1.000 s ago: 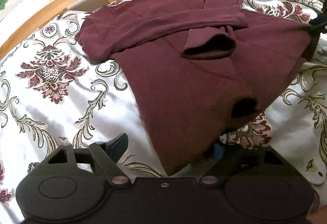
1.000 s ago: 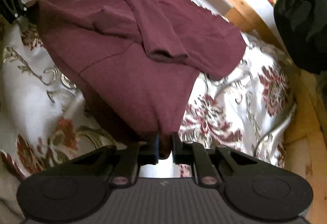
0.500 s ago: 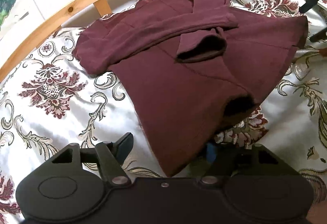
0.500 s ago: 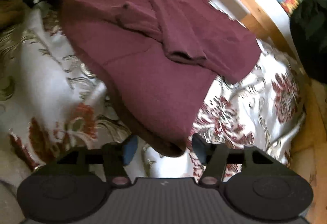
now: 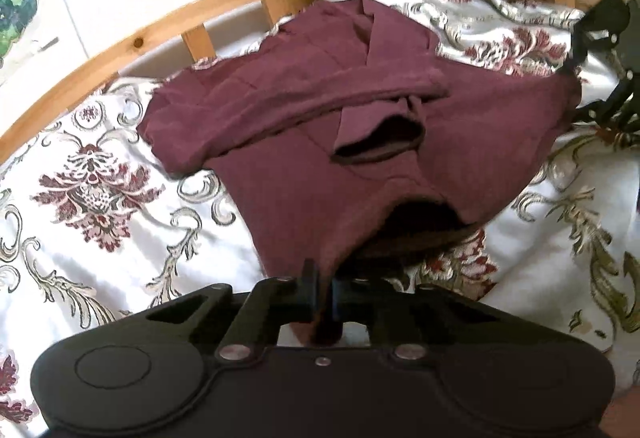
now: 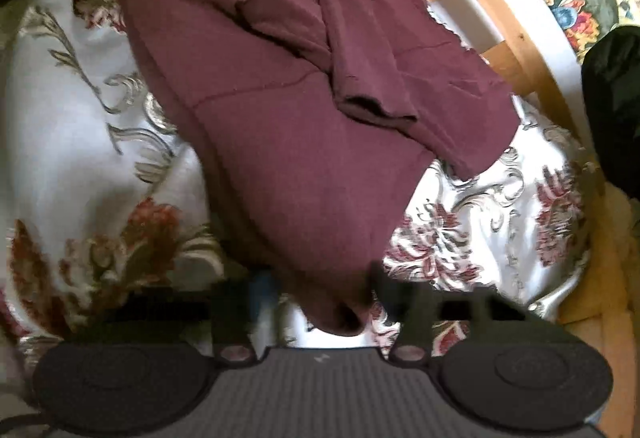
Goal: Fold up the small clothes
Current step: 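Lift the hem with both grippers and fold it toward the collar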
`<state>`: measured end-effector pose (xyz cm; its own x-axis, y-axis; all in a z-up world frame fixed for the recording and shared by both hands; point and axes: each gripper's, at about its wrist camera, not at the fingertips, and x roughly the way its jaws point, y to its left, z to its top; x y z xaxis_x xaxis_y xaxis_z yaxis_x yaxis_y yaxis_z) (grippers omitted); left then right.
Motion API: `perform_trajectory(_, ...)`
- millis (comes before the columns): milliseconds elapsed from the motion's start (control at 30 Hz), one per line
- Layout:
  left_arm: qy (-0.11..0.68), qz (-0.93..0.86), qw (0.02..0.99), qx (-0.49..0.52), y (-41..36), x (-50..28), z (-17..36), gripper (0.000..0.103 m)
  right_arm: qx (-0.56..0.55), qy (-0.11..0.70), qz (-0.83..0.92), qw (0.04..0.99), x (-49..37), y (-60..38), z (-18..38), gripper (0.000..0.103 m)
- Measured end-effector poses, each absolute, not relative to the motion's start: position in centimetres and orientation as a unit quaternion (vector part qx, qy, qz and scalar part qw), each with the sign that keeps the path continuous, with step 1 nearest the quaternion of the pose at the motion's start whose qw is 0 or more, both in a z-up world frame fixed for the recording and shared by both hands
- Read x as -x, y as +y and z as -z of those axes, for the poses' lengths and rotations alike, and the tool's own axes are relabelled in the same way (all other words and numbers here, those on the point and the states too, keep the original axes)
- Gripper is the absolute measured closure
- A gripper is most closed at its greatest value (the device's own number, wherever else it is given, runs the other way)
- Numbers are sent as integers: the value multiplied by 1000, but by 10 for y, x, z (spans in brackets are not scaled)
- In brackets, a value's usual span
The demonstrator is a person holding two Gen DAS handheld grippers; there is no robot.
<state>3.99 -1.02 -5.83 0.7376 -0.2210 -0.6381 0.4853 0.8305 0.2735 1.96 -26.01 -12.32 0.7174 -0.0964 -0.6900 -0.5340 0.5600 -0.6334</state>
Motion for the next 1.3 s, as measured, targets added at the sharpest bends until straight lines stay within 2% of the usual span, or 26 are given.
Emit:
perform_trajectory(33, 302, 195, 908, -214, -10, -39, 56, 97, 449, 344, -134, 814, -17, -259, 121, 84)
perform_trajectory(133, 290, 193, 916, -199, -7, -32, 47, 98, 444, 314, -132, 829, -8, -258, 110, 90)
perform_trajectory(467, 266, 180, 937, -136, 23, 4, 3, 99, 392, 259, -131, 873, 48, -261, 53, 94)
perform_trajectory(867, 260, 193, 945, -46, 71, 49, -60, 99, 280, 211, -154, 924, 136, -262, -16, 95)
perform_trajectory(1067, 256, 181, 949, -29, 66, 17, -91, 99, 266, 164, -132, 941, 108, -267, -33, 95)
perform_trajectory(1300, 269, 142, 952, -41, 44, -80, -113, 99, 216, 150, -78, 962, 13, -285, -42, 95)
